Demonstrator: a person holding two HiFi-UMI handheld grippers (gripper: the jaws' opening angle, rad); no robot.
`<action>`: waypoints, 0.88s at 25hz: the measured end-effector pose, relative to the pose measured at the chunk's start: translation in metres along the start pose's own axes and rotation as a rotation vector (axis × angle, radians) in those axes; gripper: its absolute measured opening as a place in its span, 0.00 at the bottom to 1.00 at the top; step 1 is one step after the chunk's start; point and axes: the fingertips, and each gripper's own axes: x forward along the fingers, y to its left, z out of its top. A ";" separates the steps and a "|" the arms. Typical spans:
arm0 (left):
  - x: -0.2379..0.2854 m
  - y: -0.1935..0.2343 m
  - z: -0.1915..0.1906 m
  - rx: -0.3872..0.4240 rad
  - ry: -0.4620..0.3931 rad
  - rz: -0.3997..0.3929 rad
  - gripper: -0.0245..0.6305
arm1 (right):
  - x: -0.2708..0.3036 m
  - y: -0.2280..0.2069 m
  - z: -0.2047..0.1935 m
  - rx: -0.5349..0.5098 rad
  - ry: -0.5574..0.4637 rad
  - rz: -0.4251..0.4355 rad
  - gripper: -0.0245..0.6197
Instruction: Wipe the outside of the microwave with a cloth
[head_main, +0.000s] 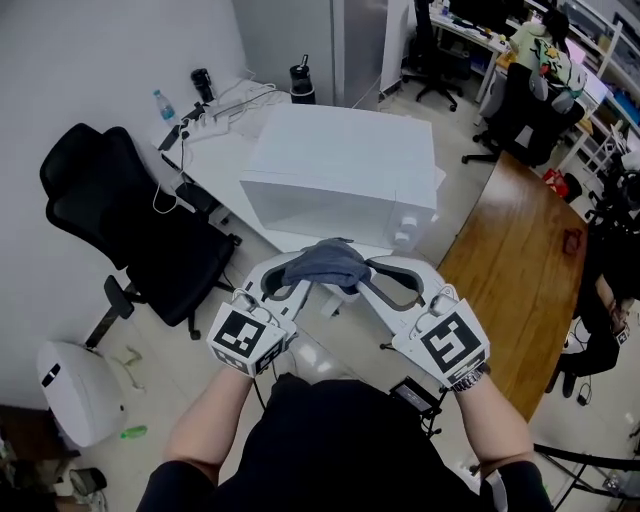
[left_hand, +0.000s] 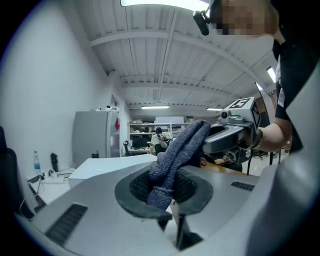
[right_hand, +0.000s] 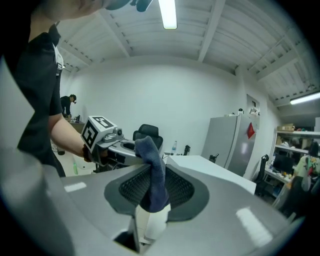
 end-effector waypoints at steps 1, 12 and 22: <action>-0.005 0.008 -0.005 0.001 0.016 0.033 0.11 | 0.004 0.001 -0.002 0.000 0.004 0.004 0.18; -0.064 0.116 -0.054 -0.055 0.110 0.383 0.11 | 0.044 -0.009 0.001 0.010 -0.023 -0.041 0.04; -0.061 0.200 -0.101 -0.211 0.143 0.464 0.11 | 0.100 -0.038 0.014 0.028 -0.027 -0.090 0.04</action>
